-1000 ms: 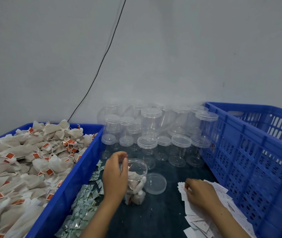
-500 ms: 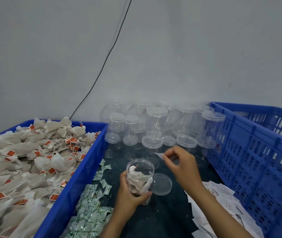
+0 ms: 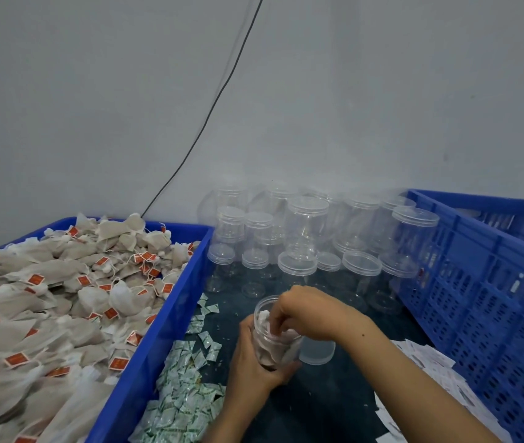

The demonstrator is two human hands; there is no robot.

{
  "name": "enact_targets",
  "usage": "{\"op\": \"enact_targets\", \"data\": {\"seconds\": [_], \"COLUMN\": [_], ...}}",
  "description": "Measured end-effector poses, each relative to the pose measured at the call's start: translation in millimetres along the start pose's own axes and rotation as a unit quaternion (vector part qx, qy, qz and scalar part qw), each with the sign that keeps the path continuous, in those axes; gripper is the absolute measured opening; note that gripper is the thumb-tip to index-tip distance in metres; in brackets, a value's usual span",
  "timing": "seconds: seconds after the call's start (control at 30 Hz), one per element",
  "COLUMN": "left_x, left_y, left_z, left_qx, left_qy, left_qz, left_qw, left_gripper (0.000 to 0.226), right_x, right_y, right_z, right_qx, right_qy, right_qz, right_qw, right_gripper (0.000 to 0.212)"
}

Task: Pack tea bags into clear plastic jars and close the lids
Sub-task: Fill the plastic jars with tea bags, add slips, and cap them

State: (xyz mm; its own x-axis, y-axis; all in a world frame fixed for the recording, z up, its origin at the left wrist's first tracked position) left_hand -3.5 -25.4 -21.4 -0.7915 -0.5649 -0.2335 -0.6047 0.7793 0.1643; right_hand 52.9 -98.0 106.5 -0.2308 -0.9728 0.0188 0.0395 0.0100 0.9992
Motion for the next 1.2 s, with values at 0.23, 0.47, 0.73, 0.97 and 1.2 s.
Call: {"op": "enact_targets", "data": {"seconds": [0.23,0.47,0.73,0.97,1.2], "left_x": [2,4,6,7,12], "left_y": [1,5,13,6,7], "left_z": [-1,-8,-15,-8,-16], "left_qx": [0.016,-0.005,-0.069,-0.071,-0.094], "left_qy": [-0.003,-0.03,-0.037,-0.002,-0.034], "left_qz": [-0.012,-0.038,-0.083,-0.051,-0.033], "left_qw": [1.0,0.999,0.993,0.996,0.994], "left_gripper": [0.089,0.093,0.096,0.091,0.085], "right_x": [64,47,48,69,51], "right_y": [2,-130,-87,-21,-38], "right_z": [-74,-91,-75,-56,-32], "right_qx": [-0.329,-0.293,-0.259,-0.385,-0.339], "right_qy": [-0.166,-0.28,-0.179,-0.055,-0.045], "right_qz": [-0.481,-0.156,-0.249,-0.216,-0.252], "right_qw": [0.795,0.901,0.916,0.895,0.905], "right_gripper": [0.028,0.112,0.116,0.121,0.062]}}
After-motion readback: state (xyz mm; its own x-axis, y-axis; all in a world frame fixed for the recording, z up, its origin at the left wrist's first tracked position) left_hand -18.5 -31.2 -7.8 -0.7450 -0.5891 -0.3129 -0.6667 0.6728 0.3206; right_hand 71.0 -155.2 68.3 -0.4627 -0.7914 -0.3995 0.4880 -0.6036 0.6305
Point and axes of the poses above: each hand's wrist, its own x-axis away from the middle knuckle, its own y-axis out of the back of the hand, z = x × y, the point moved 6 cm from there along -x, towards the middle knuckle, and after that the axes turned 9 degrees about y, right-handed, at the moved point
